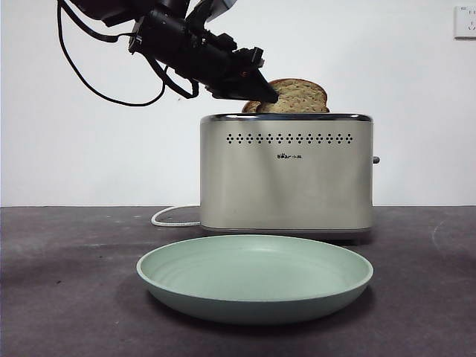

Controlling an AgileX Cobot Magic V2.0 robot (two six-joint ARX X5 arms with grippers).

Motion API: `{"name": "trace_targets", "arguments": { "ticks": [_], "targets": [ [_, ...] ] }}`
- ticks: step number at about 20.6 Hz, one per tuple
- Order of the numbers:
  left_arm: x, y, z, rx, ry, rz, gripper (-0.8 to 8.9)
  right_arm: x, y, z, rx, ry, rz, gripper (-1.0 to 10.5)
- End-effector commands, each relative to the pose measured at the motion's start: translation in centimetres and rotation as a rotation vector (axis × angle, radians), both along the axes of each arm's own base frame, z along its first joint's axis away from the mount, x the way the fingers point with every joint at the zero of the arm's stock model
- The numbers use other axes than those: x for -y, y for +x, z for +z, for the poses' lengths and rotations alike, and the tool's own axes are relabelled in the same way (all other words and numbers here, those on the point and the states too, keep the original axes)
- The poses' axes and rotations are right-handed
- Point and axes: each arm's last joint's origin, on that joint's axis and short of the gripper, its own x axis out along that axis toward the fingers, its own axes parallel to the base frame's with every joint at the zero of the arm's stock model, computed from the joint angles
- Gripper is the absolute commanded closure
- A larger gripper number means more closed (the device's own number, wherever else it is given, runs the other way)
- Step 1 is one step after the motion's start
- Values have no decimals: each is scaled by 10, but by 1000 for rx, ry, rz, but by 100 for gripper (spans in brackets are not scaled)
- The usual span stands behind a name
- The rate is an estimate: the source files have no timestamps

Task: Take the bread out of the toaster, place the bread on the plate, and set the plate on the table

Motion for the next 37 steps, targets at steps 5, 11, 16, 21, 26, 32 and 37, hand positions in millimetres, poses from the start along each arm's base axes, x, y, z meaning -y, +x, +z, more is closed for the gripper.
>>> {"name": "trace_targets", "arguments": {
  "ticks": [5, 11, 16, 21, 26, 32, 37],
  "targets": [
    [-8, -22, 48, 87, -81, -18, 822, 0, 0, 0, 1, 0, 2, 362],
    [-41, -74, 121, 171, -128, 59, 821, -1, 5, -2, -24, -2, 2, 364],
    [-94, -141, 176, 130, -215, 153, 819, -7, 43, -16, -115, 13, 2, 388],
    [-141, -203, 191, 83, -144, 262, 819, -32, 93, -52, -268, 25, 77, 390],
    [-170, -264, 192, 35, -110, 282, 819, -63, 134, -102, -393, -6, 132, 450],
    [-189, -307, 185, 3, -70, 305, 819, -86, 151, -140, -464, -39, 156, 490],
    [-199, -331, 168, -38, -65, 311, 819, -101, 156, -161, -503, -62, 180, 543]
  ]
}}
